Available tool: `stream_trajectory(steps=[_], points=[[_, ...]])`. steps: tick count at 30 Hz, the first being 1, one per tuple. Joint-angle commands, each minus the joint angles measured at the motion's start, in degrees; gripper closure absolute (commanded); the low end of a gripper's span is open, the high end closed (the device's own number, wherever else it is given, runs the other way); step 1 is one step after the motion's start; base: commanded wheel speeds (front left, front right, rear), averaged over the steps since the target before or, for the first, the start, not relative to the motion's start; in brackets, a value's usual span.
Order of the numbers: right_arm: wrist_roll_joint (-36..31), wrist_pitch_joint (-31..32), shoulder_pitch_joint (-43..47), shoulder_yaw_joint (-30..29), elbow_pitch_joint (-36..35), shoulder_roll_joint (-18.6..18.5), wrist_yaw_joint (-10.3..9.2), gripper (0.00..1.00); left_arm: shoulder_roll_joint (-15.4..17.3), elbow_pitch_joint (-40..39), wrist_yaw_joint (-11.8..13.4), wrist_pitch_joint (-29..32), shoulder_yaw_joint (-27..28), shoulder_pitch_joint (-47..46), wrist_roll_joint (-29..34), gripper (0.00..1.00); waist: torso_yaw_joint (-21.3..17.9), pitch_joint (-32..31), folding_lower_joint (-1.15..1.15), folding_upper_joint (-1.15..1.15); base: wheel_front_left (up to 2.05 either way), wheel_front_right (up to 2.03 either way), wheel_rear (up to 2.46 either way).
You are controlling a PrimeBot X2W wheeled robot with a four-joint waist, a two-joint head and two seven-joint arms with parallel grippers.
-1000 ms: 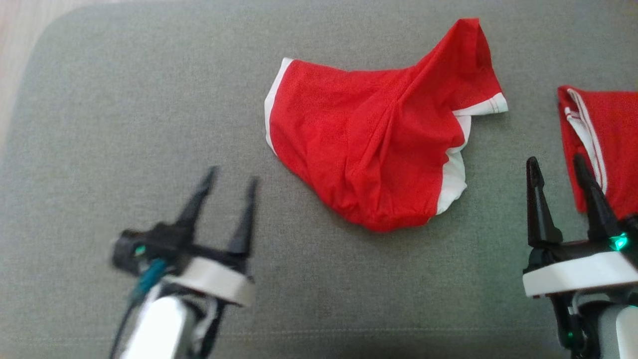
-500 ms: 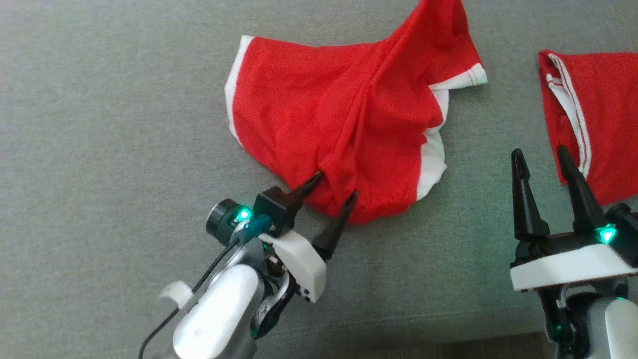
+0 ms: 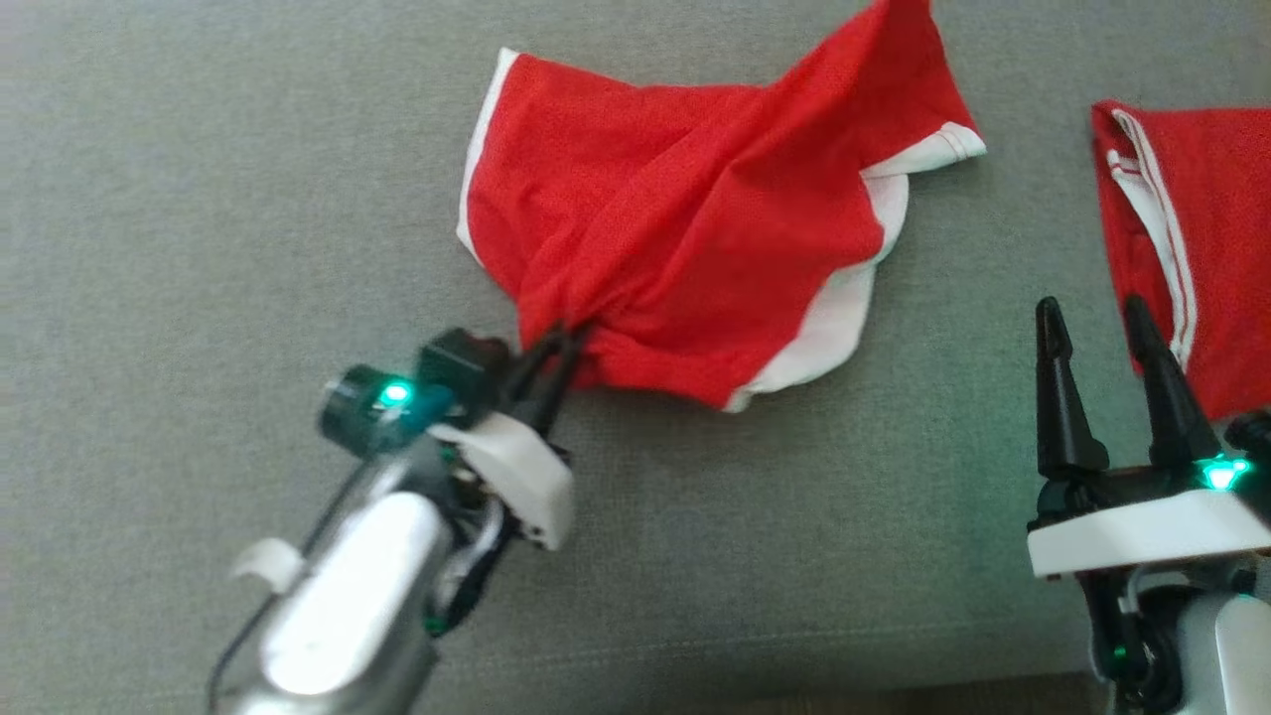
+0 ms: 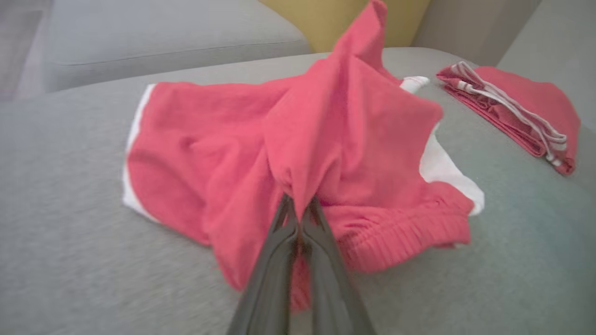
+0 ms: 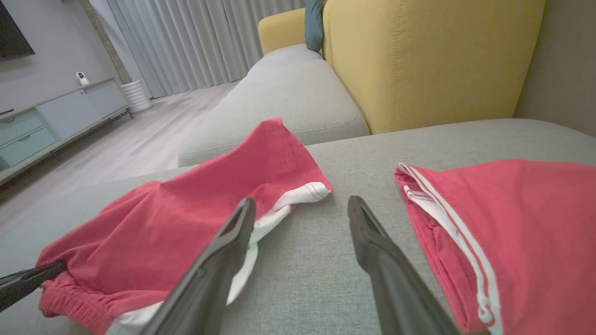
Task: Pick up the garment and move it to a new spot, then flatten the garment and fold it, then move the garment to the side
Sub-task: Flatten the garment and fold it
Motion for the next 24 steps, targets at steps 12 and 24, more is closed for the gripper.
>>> stream_trajectory(steps=[12, 24], points=[[2.3, -0.7, -1.1, 0.9, -0.9, -0.2, 0.22, 0.00, 17.5, -16.1, 1.5, 11.2, 8.9, 4.7, -1.2, 1.00, 2.8, -1.1, 0.00, 0.00, 0.00, 0.00, 0.00], [3.0, -0.5, -0.8, 1.2, -2.2, -0.2, 0.22, 0.00, 19.9, -13.0, 2.7, 9.2, 12.8, 3.8, -2.8, 1.00, -0.6, 0.0, 0.00, 0.00, 0.00, 0.00, 0.00]])
